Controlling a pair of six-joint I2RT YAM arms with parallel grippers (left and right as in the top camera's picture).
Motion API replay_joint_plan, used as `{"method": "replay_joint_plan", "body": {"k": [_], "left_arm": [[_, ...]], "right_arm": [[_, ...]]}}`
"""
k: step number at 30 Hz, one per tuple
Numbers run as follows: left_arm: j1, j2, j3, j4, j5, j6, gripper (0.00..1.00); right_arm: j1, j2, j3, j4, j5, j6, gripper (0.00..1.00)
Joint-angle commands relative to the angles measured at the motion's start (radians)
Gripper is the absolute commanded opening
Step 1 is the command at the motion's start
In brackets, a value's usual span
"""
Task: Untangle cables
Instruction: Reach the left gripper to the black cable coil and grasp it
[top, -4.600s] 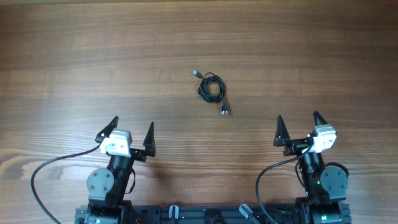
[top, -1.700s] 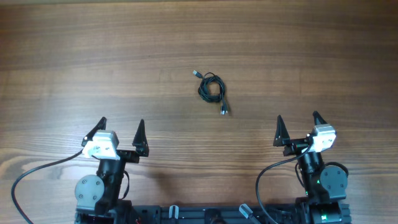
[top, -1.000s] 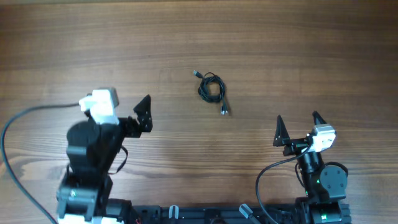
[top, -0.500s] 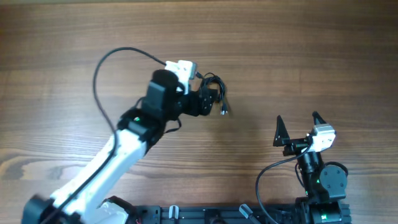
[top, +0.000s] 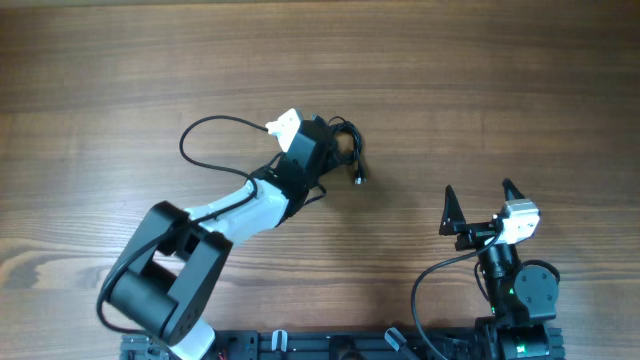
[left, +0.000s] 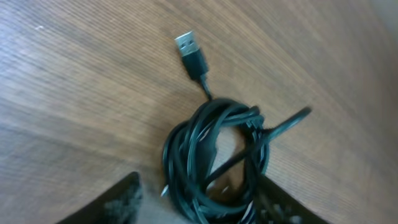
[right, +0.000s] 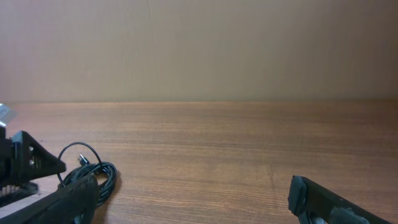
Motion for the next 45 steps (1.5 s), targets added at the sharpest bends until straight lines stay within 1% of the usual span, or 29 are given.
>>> {"method": "replay_joint_plan", "body": {"k": [1, 3, 4, 6, 7, 8, 10, 14, 16, 17, 18, 19, 21, 22, 24, 25, 27, 29, 31, 33, 35, 36, 37, 39, 41, 42, 43, 44, 45], "left_arm": [[-0.003, 0.079, 0.013, 0.064, -0.019, -0.032, 0.42], [-0.003, 0.107, 0.013, 0.100, -0.019, -0.032, 0.30], [-0.003, 0.114, 0.013, 0.102, -0.019, -0.032, 0.28], [-0.003, 0.114, 0.012, 0.091, -0.019, -0.031, 0.14], [-0.003, 0.114, 0.013, 0.091, -0.019, 0.008, 0.04], [0.002, 0.110, 0.013, 0.090, -0.023, 0.098, 0.04], [0.014, 0.077, 0.013, 0.042, -0.023, 0.190, 0.04], [0.028, -0.173, 0.013, -0.271, -0.023, 0.426, 0.04], [0.028, -0.297, 0.013, -0.396, -0.019, 0.473, 0.05], [0.029, -0.340, 0.013, -0.447, -0.019, 0.479, 0.16], [0.029, -0.356, 0.013, -0.471, -0.019, 0.479, 0.34], [0.029, -0.359, 0.013, -0.489, -0.019, 0.478, 0.45], [0.029, -0.351, 0.012, -0.522, -0.019, 0.478, 0.86], [0.029, -0.342, 0.012, -0.542, -0.019, 0.477, 1.00], [0.028, -0.324, 0.011, -0.566, -0.017, 0.412, 1.00], [0.028, -0.312, 0.010, -0.594, -0.015, 0.282, 0.97], [0.028, -0.290, 0.010, -0.643, -0.014, 0.028, 0.80], [0.023, -0.257, 0.010, -0.666, -0.014, -0.176, 0.78], [0.019, -0.211, 0.010, -0.645, -0.011, -0.261, 0.79], [0.019, -0.172, 0.010, -0.599, 0.029, -0.272, 0.73], [0.019, -0.130, 0.010, -0.550, 0.074, -0.272, 0.60], [0.019, -0.100, 0.010, -0.534, 0.076, -0.274, 0.50], [0.019, -0.080, 0.010, -0.533, 0.076, -0.294, 0.47], [0.019, -0.066, 0.010, -0.528, 0.083, -0.328, 0.35], [0.019, -0.066, 0.010, -0.521, 0.084, -0.328, 0.31], [0.019, -0.066, 0.010, -0.522, 0.084, -0.328, 0.18], [0.019, -0.068, 0.011, -0.521, 0.092, -0.317, 0.04], [0.023, -0.074, 0.011, -0.518, 0.103, -0.281, 0.04], [0.036, -0.091, 0.018, -0.518, 0.102, -0.185, 0.04]], "right_arm": [[0.004, -0.004, -0.001, 0.003, 0.014, 0.014, 1.00], [0.004, -0.004, -0.001, 0.003, 0.014, 0.014, 1.00], [0.004, -0.004, -0.001, 0.003, 0.014, 0.014, 1.00], [0.004, -0.004, -0.001, 0.003, 0.014, 0.014, 1.00], [0.004, -0.004, -0.001, 0.003, 0.014, 0.015, 1.00], [0.004, -0.004, -0.001, 0.003, 0.014, 0.014, 1.00], [0.004, -0.004, -0.001, 0.003, 0.014, 0.014, 1.00], [0.004, -0.004, -0.001, 0.003, 0.014, 0.015, 1.00], [0.004, -0.004, -0.001, 0.003, 0.014, 0.014, 1.00], [0.004, -0.004, -0.001, 0.003, 0.014, 0.014, 1.00], [0.004, -0.004, -0.001, 0.003, 0.014, 0.014, 1.00], [0.004, -0.004, -0.001, 0.003, 0.014, 0.014, 1.00], [0.004, -0.004, -0.001, 0.003, 0.014, 0.014, 1.00], [0.004, -0.004, -0.001, 0.003, 0.014, 0.014, 1.00], [0.004, -0.004, -0.001, 0.003, 0.014, 0.014, 1.00], [0.004, -0.004, -0.001, 0.003, 0.014, 0.014, 1.00], [0.004, -0.004, -0.001, 0.003, 0.014, 0.014, 1.00], [0.004, -0.004, -0.001, 0.003, 0.014, 0.014, 1.00], [0.004, -0.004, -0.001, 0.003, 0.014, 0.014, 1.00], [0.004, -0.004, -0.001, 0.003, 0.014, 0.014, 1.00], [0.004, -0.004, -0.001, 0.003, 0.014, 0.014, 1.00], [0.004, -0.004, -0.001, 0.003, 0.014, 0.014, 1.00], [0.004, -0.004, -0.001, 0.003, 0.014, 0.014, 1.00], [0.004, -0.004, -0.001, 0.003, 0.014, 0.015, 1.00], [0.004, -0.004, -0.001, 0.003, 0.014, 0.014, 1.00], [0.004, -0.004, -0.001, 0.003, 0.014, 0.014, 1.00], [0.004, -0.004, -0.001, 0.003, 0.014, 0.014, 1.00], [0.004, -0.004, -0.001, 0.003, 0.014, 0.014, 1.00], [0.004, -0.004, -0.001, 0.003, 0.014, 0.014, 1.00]]}}
